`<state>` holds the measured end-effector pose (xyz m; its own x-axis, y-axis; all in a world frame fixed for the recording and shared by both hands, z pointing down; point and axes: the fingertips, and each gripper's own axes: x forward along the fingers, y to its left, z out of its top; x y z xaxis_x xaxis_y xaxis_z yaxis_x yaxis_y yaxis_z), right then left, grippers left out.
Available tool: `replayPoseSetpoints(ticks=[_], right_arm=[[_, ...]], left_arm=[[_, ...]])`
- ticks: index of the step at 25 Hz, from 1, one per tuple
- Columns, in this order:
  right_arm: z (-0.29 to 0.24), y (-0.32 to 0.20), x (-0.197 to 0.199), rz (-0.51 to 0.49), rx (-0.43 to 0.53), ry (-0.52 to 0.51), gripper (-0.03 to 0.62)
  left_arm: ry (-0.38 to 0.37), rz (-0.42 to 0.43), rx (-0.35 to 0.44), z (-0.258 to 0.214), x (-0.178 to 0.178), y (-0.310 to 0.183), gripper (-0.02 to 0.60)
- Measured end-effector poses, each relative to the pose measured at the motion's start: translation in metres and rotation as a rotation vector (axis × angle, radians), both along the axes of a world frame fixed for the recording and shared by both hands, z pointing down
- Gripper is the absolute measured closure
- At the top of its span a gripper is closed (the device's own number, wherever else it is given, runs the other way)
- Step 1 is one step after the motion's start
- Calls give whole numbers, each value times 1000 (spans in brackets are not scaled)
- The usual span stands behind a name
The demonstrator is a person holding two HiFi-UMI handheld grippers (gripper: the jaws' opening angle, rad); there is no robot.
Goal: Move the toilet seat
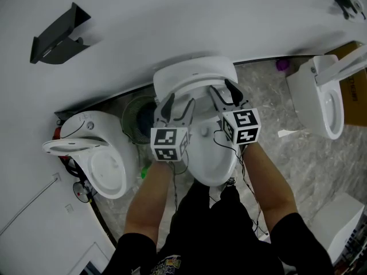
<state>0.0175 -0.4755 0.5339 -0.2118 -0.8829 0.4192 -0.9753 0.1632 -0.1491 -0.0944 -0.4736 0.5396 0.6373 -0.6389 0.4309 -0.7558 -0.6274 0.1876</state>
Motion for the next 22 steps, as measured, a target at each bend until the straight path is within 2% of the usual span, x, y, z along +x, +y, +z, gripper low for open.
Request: replayPoseSetpoints(ticks=[10,14,16,18,20,22], right_arm=[[-6,4,-3,-13,4,-15,387],[-21,20,-2,-35,31,-14,453],[-32,30,-2,-59,49,-21,511],[-45,43,-3,-92,69,-27,589],[-59,58,-5,-130,95,-33,589],[-73,73,-8,-176,116,-55,589]], left_arm=[[13,-22,19,-13,-8,3,341],[23,-27,39,-28,-6,16,362],[23,-35,53,-38,-7,26,404],[23,-48,66,-49,-7,37,472],[24,-61,82,-62,-7,50,541],[23,-68,114,-78,-6,65,560]])
